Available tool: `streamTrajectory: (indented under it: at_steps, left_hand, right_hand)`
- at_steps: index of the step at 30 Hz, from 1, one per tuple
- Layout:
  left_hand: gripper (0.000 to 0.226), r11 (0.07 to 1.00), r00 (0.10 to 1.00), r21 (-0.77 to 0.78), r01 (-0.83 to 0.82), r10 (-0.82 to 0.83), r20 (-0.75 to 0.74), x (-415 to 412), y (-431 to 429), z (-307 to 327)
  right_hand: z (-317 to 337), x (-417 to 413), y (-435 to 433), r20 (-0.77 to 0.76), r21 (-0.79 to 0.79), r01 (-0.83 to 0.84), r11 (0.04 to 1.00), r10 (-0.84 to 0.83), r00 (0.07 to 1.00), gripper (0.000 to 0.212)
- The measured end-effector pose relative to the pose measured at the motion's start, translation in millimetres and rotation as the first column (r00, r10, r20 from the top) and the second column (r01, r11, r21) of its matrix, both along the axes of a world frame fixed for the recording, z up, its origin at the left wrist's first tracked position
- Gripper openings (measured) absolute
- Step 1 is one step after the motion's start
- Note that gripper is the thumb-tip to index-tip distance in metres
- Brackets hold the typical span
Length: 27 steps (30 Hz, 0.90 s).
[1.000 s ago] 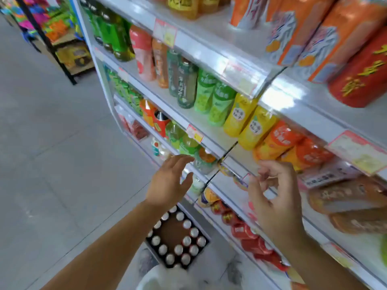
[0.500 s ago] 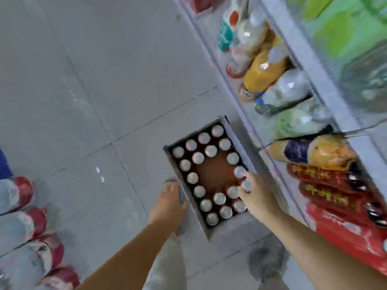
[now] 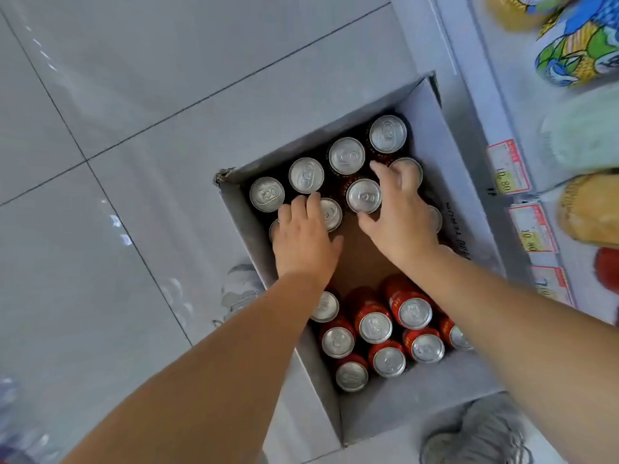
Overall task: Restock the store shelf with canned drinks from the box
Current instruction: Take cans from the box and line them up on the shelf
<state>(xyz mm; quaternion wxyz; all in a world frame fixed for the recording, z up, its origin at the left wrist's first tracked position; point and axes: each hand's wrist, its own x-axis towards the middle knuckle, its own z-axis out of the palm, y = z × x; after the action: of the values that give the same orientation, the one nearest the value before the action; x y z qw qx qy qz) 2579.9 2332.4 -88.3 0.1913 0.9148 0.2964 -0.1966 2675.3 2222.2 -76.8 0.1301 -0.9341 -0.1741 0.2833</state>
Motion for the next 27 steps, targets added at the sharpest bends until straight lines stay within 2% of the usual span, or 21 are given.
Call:
streamTrajectory:
  at_steps: [3,5,7,10,12,15,17,19,23,27]
  left_hand:
    - [0.081,0.994,0.999,0.100,0.033,-0.035,0.024,1,-4,-13]
    - [0.081,0.992,0.998,0.119,0.029,-0.036,0.054,0,-6,-18]
    - [0.078,0.994,0.995,0.108,0.003,-0.014,0.103,-2,-4,-23]
    - [0.074,0.998,0.991,0.061,-0.015,0.007,0.131,-2,2,-22]
    - [0.073,0.999,0.987,0.013,-0.029,0.026,0.158,-4,8,-15]
    - [0.072,0.974,0.965,-0.215,-0.071,0.122,0.233,-8,14,15]
    - [0.072,0.930,0.955,-0.352,-0.105,0.193,0.226,-10,18,54]
    - [0.072,0.916,0.951,-0.389,-0.096,0.200,0.235,-11,22,102]
    - [0.073,0.903,0.954,-0.429,-0.023,0.148,0.260,-7,26,228]
    - [0.073,0.883,0.930,-0.463,0.077,0.104,0.353,7,19,381]
  right_hand:
    - [-5,2,4,0.051,-0.119,-0.069,0.991,0.076,0.996,0.085]
    - [-10,-1,4,0.087,-0.173,-0.094,0.980,0.110,0.990,0.090]
    - [-16,-5,4,0.122,-0.172,-0.079,0.982,0.101,0.987,0.087]
    - [-22,-4,2,0.141,-0.096,-0.005,0.995,0.019,0.990,0.073]
    - [-18,-4,-2,0.101,-0.040,0.034,0.999,-0.029,0.994,0.070]
    - [8,-6,-13,0.082,0.041,0.076,0.996,-0.080,0.993,0.074]
    - [47,-9,-21,0.072,0.154,0.121,0.981,-0.134,0.988,0.074]
    - [99,-12,-29,0.008,0.286,0.202,0.937,-0.213,0.977,0.072]
    - [233,-21,-41,-0.119,0.315,0.403,0.859,-0.385,0.915,0.068]
    - [390,-27,-51,-0.132,0.412,0.498,0.763,-0.490,0.862,0.066]
